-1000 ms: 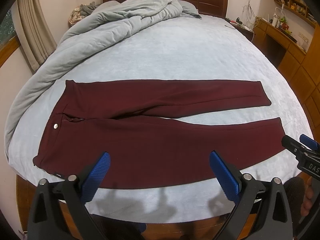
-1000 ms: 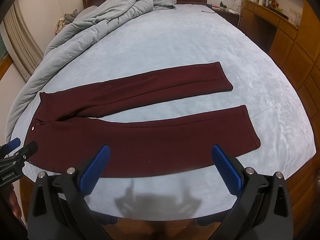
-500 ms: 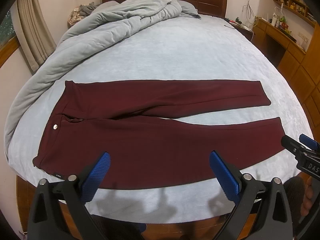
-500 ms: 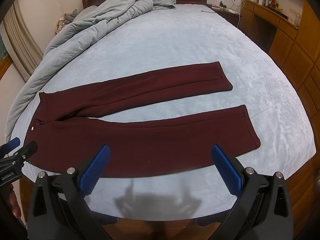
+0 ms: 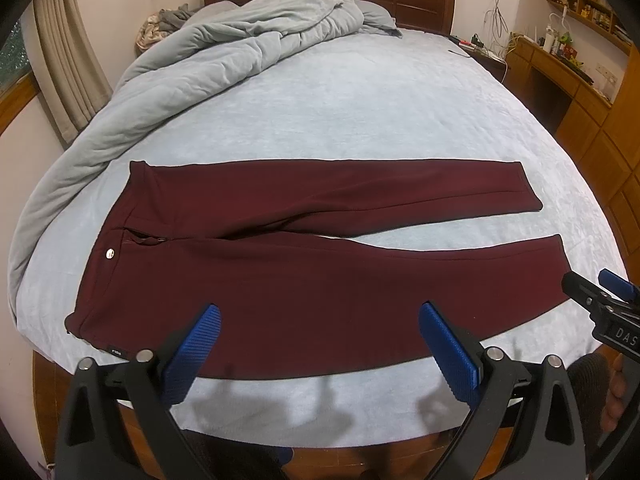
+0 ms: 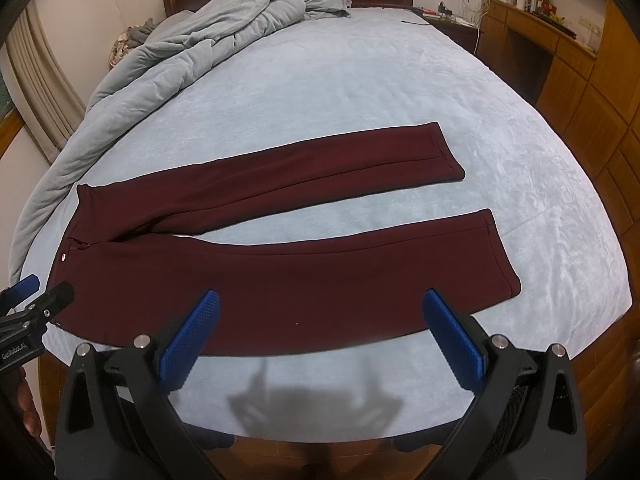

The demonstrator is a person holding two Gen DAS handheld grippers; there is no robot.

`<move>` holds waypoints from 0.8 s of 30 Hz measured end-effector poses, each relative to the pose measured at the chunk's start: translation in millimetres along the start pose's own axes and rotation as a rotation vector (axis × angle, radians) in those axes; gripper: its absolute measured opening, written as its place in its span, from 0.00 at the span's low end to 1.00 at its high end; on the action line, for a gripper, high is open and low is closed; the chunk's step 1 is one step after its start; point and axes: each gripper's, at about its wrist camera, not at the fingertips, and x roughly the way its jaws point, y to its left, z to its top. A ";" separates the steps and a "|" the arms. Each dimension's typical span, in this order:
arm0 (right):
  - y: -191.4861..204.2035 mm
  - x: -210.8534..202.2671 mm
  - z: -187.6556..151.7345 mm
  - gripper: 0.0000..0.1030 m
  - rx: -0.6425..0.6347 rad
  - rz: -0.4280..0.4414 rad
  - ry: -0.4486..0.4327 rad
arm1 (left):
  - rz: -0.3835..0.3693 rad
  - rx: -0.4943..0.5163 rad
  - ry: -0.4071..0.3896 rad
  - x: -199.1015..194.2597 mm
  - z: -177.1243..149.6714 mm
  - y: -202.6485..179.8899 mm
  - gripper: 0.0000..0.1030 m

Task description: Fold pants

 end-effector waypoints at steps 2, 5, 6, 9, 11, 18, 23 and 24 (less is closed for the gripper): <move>0.2 0.0 0.0 0.98 0.000 0.000 0.000 | -0.001 0.001 0.000 0.0 0.1 0.2 0.96; 0.5 0.0 -0.1 0.98 0.000 -0.001 0.000 | 0.000 0.001 0.000 0.0 0.1 0.2 0.96; 0.5 -0.1 -0.1 0.98 0.000 0.000 0.000 | 0.000 0.001 0.000 -0.1 0.1 0.4 0.96; 0.7 -0.1 -0.1 0.98 -0.001 -0.001 0.000 | -0.001 0.001 -0.001 -0.1 0.2 0.3 0.96; -0.4 0.9 -0.2 0.98 -0.001 -0.002 0.000 | 0.001 0.002 -0.002 1.0 0.3 -0.3 0.96; -3.2 4.4 -1.2 0.98 -0.002 -0.001 0.003 | 0.003 0.007 -0.004 2.7 2.1 -2.3 0.96; -7.9 11.4 1.2 0.98 -0.011 0.001 0.005 | 0.009 0.017 -0.011 3.3 4.7 -4.5 0.96; -7.6 13.0 3.0 0.98 -0.015 0.001 0.005 | 0.011 0.020 -0.011 4.0 5.8 -5.3 0.96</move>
